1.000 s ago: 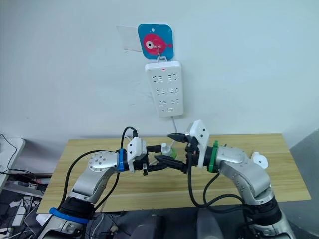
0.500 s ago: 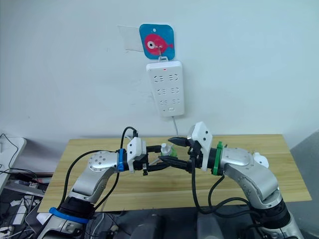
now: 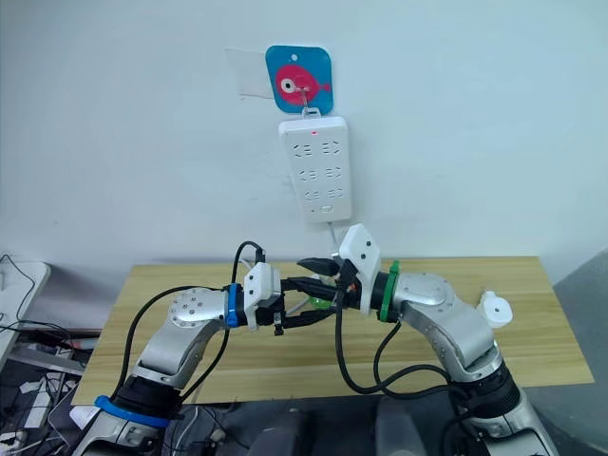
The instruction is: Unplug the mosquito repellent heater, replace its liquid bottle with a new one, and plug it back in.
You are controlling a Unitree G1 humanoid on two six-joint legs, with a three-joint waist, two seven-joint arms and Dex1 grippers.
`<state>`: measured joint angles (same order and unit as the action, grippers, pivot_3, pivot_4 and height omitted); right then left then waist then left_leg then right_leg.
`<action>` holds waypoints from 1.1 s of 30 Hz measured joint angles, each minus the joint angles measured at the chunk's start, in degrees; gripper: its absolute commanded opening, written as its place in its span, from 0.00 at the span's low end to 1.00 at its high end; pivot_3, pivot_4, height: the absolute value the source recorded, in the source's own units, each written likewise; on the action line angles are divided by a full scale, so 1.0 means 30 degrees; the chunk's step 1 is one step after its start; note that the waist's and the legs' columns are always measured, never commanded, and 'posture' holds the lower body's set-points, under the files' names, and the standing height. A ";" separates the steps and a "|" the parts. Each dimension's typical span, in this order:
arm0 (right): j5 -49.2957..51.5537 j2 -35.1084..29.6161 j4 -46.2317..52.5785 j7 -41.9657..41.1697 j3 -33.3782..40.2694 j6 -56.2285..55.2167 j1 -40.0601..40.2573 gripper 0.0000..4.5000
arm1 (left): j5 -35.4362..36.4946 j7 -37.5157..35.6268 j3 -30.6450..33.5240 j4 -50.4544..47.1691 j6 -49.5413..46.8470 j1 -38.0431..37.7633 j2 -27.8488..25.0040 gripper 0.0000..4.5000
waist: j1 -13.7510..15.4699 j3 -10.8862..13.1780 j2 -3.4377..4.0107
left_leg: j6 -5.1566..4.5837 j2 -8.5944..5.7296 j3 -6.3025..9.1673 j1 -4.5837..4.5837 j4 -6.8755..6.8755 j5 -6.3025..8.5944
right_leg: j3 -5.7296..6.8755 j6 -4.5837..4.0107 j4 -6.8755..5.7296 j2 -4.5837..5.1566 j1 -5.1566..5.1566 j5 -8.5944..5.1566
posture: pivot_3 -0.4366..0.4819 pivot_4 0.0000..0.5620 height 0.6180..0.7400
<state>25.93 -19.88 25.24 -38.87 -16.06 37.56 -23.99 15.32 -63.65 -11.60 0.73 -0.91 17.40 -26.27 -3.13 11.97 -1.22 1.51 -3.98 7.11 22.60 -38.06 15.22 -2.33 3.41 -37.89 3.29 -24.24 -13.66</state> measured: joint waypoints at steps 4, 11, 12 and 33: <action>0.0177 -0.0148 0.0579 0.0138 0.0149 0.0772 0.0118 0.07 | 0.0007 -0.0163 -0.0157 -0.0044 0.0043 -0.0093 0.0019 0.49 | -0.0008 -0.0001 0.0001 | -0.0007 -0.0012 -0.0008 -0.0009 -0.0004 0.0003 | -0.0009 0.0000 -0.0014 0.0011 0.0003 0.0001 | 0.37 0.29 1.00; 0.0864 -0.0711 0.0866 -0.0189 0.0528 0.0939 0.0438 0.07 | 0.0006 -0.0226 -0.0519 -0.0150 0.0074 -0.0092 0.0101 0.49 | -0.0043 -0.0001 0.0001 | -0.0048 -0.0004 -0.0008 -0.0011 -0.0002 0.0027 | -0.0006 0.0000 -0.0017 0.0003 0.0001 0.0000 | 0.37 0.29 1.00; 0.1097 -0.0707 0.0865 -0.0211 0.0691 0.0953 0.0487 0.07 | 0.0013 -0.0229 -0.0521 -0.0155 0.0129 -0.0080 0.0135 0.49 | -0.0043 -0.0001 0.0002 | -0.0049 -0.0003 -0.0007 -0.0010 -0.0002 0.0027 | -0.0007 0.0000 -0.0018 0.0002 0.0001 0.0001 | 0.37 0.29 1.00; -0.3230 0.0568 -0.2577 0.6394 0.1199 -0.3844 0.2452 0.07 | -0.0088 0.1631 0.0688 0.0429 -0.0066 -0.2065 -0.0260 0.49 | -0.0089 -0.0048 0.0002 | -0.0060 0.0042 -0.0080 -0.0048 0.0013 0.0037 | -0.0051 -0.0005 -0.0041 -0.0035 -0.0009 0.0002 | 0.37 0.32 1.00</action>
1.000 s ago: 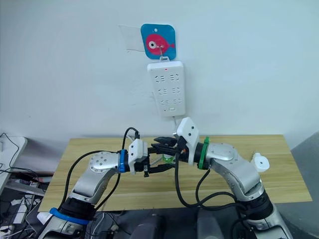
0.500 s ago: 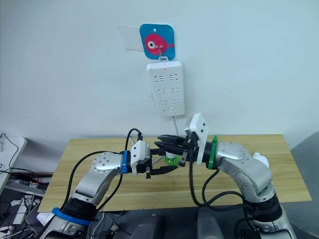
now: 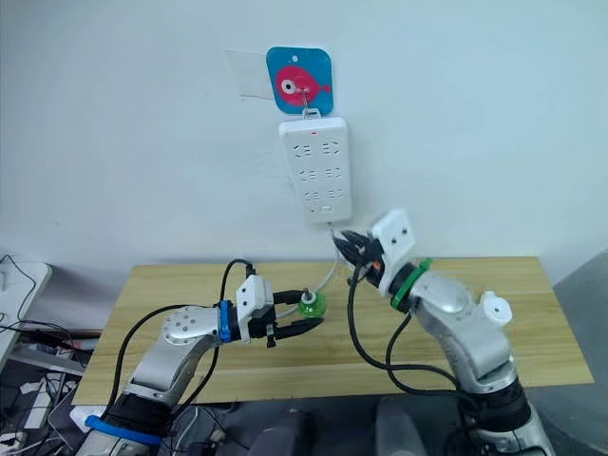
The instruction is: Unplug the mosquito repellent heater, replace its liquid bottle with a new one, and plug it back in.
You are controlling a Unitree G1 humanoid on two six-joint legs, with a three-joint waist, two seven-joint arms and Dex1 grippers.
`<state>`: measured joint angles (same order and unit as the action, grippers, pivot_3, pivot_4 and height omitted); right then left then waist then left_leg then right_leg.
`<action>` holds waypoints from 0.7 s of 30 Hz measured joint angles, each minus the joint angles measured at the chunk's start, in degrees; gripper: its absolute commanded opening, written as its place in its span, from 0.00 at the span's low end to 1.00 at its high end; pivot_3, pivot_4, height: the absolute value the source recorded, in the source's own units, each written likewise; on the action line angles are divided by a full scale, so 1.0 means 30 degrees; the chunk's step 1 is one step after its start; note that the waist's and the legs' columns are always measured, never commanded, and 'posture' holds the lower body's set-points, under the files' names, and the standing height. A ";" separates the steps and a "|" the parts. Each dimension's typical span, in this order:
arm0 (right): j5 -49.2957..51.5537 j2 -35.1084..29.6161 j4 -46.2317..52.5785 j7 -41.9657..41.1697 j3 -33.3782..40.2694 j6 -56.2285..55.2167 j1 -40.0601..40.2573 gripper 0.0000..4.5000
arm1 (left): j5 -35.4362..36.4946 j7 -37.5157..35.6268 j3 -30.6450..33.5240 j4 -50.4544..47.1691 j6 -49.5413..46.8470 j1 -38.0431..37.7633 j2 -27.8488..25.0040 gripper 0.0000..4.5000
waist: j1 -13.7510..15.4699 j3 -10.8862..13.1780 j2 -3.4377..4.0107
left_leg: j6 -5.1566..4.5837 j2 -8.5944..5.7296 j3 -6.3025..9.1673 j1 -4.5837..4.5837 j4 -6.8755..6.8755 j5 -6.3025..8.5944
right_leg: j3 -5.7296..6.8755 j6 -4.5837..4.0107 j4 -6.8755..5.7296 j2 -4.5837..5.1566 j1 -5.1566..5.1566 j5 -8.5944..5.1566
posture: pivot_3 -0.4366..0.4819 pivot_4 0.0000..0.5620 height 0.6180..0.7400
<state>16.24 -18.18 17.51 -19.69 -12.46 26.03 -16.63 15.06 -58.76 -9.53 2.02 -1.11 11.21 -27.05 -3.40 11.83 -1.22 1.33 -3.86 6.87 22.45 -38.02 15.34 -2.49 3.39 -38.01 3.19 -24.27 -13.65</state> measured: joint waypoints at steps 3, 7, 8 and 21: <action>-0.2046 0.1244 -0.5159 0.0463 -0.0130 -0.3990 -0.0285 0.07 | 0.0008 0.0601 0.0063 -0.0813 -0.0347 -0.0366 0.0090 0.49 | -0.0050 0.0000 0.0001 | 0.0002 0.0028 -0.0026 -0.0011 0.0019 0.0000 | -0.0010 0.0000 0.0008 -0.0017 -0.0002 0.0000 | 0.39 0.33 1.00; -0.3553 0.2354 -1.1220 0.1617 0.0439 -0.7567 -0.1789 0.07 | 0.0028 0.1093 0.0138 -0.1658 -0.0841 -0.0782 0.0094 0.49 | -0.0112 0.0002 0.0003 | 0.0007 0.0035 -0.0054 -0.0015 0.0026 -0.0001 | -0.0028 -0.0004 0.0006 -0.0022 -0.0011 0.0002 | 0.43 0.34 1.00; -0.3715 0.2640 -1.2549 0.1990 0.0750 -0.8284 -0.2210 0.07 | 0.0028 0.1208 0.0180 -0.1801 -0.0967 -0.0923 0.0060 0.49 | -0.0099 0.0002 0.0002 | 0.0005 0.0039 -0.0049 -0.0016 0.0027 -0.0001 | -0.0025 -0.0004 0.0009 -0.0023 -0.0007 0.0002 | 0.44 0.35 1.00; -0.5074 0.3519 -2.0994 0.3008 0.2284 -1.3670 -0.3510 0.07 | 0.0304 0.1808 0.0684 -0.4248 -0.2203 -0.2382 -0.0826 0.49 | 0.0080 0.0008 0.0011 | -0.0005 0.0039 -0.0048 -0.0034 0.0031 0.0005 | -0.0031 -0.0008 0.0004 -0.0032 0.0009 0.0002 | 0.49 0.36 1.00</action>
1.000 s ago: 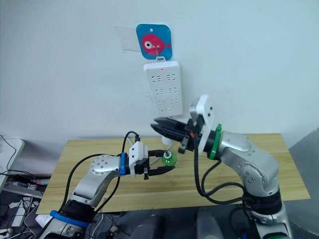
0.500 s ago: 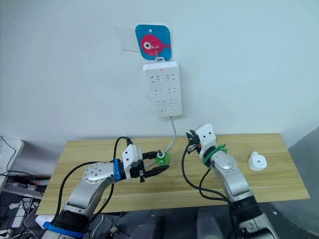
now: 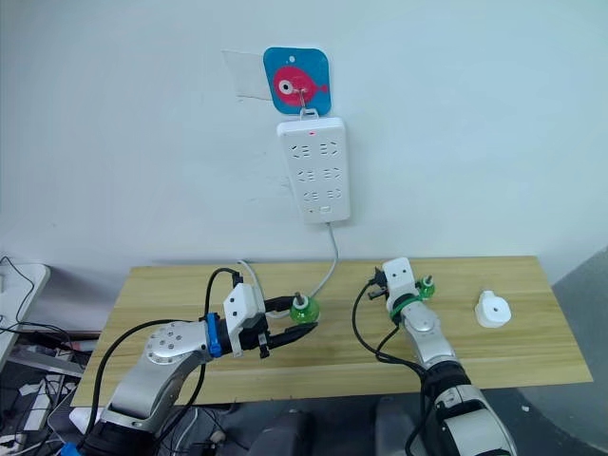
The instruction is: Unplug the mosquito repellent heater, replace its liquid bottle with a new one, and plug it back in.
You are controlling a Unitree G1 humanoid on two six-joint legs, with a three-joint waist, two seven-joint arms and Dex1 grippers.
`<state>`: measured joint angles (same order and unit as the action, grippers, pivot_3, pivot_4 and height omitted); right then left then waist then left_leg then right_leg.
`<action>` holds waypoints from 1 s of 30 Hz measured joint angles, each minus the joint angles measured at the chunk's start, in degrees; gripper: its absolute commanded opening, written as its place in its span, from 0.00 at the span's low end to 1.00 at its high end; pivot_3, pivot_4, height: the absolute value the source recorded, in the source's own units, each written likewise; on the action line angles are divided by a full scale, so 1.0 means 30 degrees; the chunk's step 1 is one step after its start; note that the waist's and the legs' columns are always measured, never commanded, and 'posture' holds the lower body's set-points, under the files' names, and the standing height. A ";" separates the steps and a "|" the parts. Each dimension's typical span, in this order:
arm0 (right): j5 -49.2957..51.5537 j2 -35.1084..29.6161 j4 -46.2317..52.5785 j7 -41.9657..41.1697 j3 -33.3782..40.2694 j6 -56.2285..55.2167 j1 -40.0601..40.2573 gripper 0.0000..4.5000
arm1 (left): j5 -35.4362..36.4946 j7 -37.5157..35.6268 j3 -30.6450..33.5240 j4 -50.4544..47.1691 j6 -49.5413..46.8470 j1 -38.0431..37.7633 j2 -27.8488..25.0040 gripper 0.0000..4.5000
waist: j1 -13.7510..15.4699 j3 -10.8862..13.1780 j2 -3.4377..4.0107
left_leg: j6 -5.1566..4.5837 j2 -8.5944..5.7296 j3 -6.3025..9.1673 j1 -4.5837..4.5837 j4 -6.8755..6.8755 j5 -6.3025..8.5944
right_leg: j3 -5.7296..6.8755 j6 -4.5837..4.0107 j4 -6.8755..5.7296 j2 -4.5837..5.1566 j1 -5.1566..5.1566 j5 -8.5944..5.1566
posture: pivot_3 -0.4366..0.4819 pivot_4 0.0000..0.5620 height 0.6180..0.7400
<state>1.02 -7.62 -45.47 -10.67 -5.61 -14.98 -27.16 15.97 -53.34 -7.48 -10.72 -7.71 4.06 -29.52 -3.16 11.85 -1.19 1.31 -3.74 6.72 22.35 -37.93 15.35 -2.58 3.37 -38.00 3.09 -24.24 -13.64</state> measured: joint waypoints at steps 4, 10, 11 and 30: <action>-0.0074 0.0047 -0.1094 0.0230 0.0398 -0.0397 -0.0623 0.07 | 0.0024 0.0023 0.0069 -0.0089 -0.0233 0.0005 -0.0038 0.49 | -0.0008 0.0000 0.0000 | 0.0001 0.0000 0.0001 -0.0003 0.0001 -0.0001 | 0.0001 -0.0001 0.0001 -0.0003 0.0002 -0.0001 | 0.48 0.35 1.00; -0.0118 0.0509 -0.1808 0.0278 0.0617 -0.0623 -0.0770 0.07 | 0.0026 -0.0038 0.0045 -0.0128 -0.0248 0.0058 -0.0035 0.49 | -0.0006 0.0000 0.0000 | 0.0001 0.0003 0.0001 -0.0004 0.0003 -0.0001 | 0.0000 -0.0002 0.0003 -0.0003 0.0005 -0.0001 | 0.47 0.35 1.00; -0.0120 0.0501 -0.2007 0.0233 0.0681 -0.0715 -0.0759 0.07 | 0.0027 -0.0049 0.0045 -0.0128 -0.0249 0.0067 -0.0034 0.49 | 0.0005 0.0000 0.0000 | 0.0001 0.0001 0.0003 -0.0003 0.0002 0.0000 | 0.0002 -0.0002 0.0007 -0.0002 0.0009 -0.0001 | 0.47 0.34 1.00; 0.0797 -0.2479 -0.4624 -0.4053 0.2913 -0.3783 0.1218 0.76 | 0.0038 -0.0090 -0.0249 -0.0128 -0.0250 0.0398 0.0167 0.49 | -0.0042 0.0003 0.0005 | -0.0046 0.0052 -0.0069 -0.0239 0.0061 0.0044 | -0.0026 -0.0052 0.0068 -0.0023 0.0217 -0.0034 | 0.46 0.35 1.00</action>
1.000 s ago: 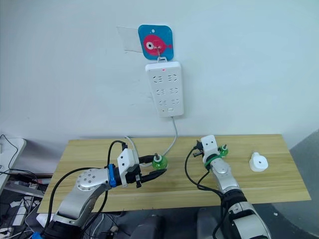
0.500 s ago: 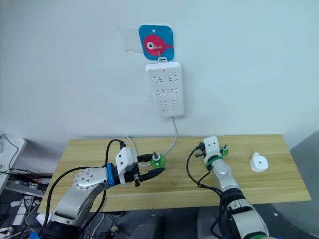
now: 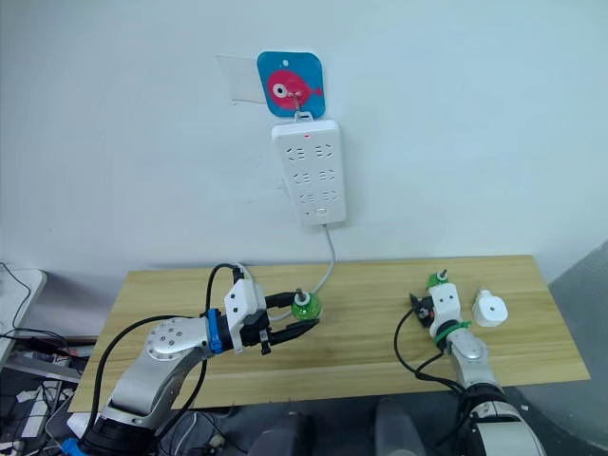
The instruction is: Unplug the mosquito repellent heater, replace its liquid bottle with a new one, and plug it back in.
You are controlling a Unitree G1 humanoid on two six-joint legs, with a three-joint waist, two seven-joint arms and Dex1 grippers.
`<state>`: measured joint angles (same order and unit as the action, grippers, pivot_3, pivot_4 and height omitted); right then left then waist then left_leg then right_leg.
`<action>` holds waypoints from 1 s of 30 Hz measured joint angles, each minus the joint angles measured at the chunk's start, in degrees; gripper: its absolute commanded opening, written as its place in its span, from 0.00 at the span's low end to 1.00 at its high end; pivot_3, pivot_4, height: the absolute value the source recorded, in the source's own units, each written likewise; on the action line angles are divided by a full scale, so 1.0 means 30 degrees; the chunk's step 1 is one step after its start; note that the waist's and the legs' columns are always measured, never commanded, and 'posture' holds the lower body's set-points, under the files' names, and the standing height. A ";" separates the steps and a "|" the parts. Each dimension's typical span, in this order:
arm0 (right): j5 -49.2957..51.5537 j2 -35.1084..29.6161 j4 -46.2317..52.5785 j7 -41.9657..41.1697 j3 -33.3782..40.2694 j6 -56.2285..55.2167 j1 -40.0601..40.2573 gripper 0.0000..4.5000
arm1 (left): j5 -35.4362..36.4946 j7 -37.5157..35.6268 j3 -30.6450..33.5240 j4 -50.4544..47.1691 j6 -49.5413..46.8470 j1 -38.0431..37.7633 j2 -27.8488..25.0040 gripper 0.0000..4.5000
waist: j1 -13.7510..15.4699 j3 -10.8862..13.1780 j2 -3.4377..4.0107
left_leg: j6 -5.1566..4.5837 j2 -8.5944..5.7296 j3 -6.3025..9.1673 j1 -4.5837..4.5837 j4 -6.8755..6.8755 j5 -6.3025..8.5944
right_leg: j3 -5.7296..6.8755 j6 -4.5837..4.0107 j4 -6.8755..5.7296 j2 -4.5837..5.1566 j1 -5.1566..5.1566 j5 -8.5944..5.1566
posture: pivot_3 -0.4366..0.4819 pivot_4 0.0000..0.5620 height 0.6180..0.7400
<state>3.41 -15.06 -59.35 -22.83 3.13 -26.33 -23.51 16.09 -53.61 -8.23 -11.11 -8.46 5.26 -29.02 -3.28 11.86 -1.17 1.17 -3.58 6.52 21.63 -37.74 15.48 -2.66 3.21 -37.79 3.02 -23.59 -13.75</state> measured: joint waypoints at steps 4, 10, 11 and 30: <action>-0.0068 0.0560 0.0002 -0.0034 -0.0103 -0.0220 -0.0254 1.00 | -0.0001 0.0040 -0.0036 0.0001 0.0002 -0.0026 0.0041 0.49 | 0.0004 0.0000 0.0000 | 0.0000 0.0000 0.0007 -0.0006 -0.0012 0.0002 | 0.0005 0.0000 -0.0005 0.0000 0.0009 0.0000 | 0.46 0.35 1.00; -0.0214 0.1266 0.0255 -0.0387 -0.0542 -0.0336 -0.0551 1.00 | 0.0000 0.0091 -0.0115 -0.0002 0.0002 -0.0040 0.0073 0.49 | 0.0005 0.0005 0.0007 | 0.0002 -0.0004 0.0006 -0.0004 -0.0012 0.0005 | 0.0002 0.0000 -0.0004 -0.0001 0.0006 0.0000 | 0.46 0.36 1.00; -0.0170 0.1265 0.0588 -0.0658 -0.0581 -0.0427 -0.0549 1.00 | -0.0001 0.0096 -0.0117 -0.0003 0.0002 -0.0061 0.0070 0.49 | 0.0006 0.0005 0.0008 | 0.0003 -0.0004 0.0008 -0.0004 -0.0014 0.0006 | 0.0003 0.0000 -0.0004 -0.0001 0.0007 -0.0001 | 0.46 0.37 1.00; 0.7768 -0.6369 2.0673 -1.1311 -0.1838 1.4929 0.2233 1.00 | 0.0084 0.0105 -0.0104 0.0869 0.0545 0.0152 0.0232 0.49 | 0.0128 0.0127 0.0107 | -0.0016 0.0020 0.0066 0.0048 -0.0039 0.0022 | 0.0054 0.0003 0.0043 0.0035 0.0012 -0.0004 | 0.41 0.40 1.00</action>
<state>26.71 -34.17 2.67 -56.76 -2.39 18.46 -16.81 16.34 -53.29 -8.54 -8.50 -6.83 5.71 -28.33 -2.90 12.24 -0.85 1.12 -3.52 6.72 21.78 -37.86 15.55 -2.50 3.22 -37.66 3.13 -23.56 -13.76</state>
